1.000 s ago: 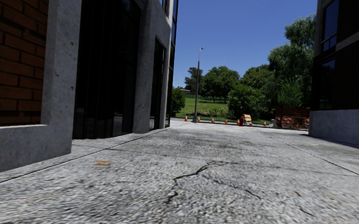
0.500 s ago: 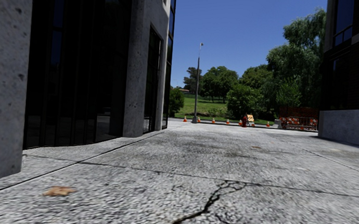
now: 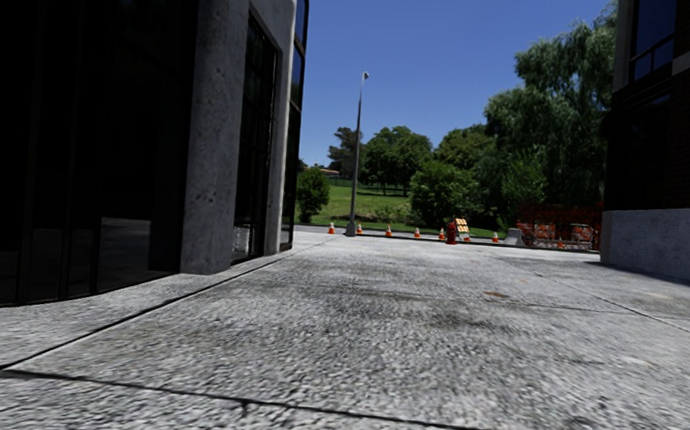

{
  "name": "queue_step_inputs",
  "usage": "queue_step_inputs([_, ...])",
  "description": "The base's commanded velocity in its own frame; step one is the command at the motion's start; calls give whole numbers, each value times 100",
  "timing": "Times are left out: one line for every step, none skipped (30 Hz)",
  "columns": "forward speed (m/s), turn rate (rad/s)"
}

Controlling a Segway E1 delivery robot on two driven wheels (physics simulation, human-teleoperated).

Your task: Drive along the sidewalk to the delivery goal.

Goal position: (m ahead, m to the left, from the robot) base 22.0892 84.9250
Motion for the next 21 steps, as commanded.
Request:
queue_step_inputs([199,-29])
queue_step_inputs([199,-29])
queue_step_inputs([199,-29])
queue_step_inputs([199,-29])
queue_step_inputs([199,-29])
queue_step_inputs([199,-29])
queue_step_inputs([199,-29])
queue_step_inputs([199,-29])
queue_step_inputs([199,-29])
queue_step_inputs([199,-29])
queue_step_inputs([199,0])
queue_step_inputs([199,0])
queue_step_inputs([199,0])
queue_step_inputs([199,0])
queue_step_inputs([199,0])
queue_step_inputs([199,0])
queue_step_inputs([199,0])
queue_step_inputs([199,0])
queue_step_inputs([199,0])
queue_step_inputs([199,0])
queue_step_inputs([199,0])
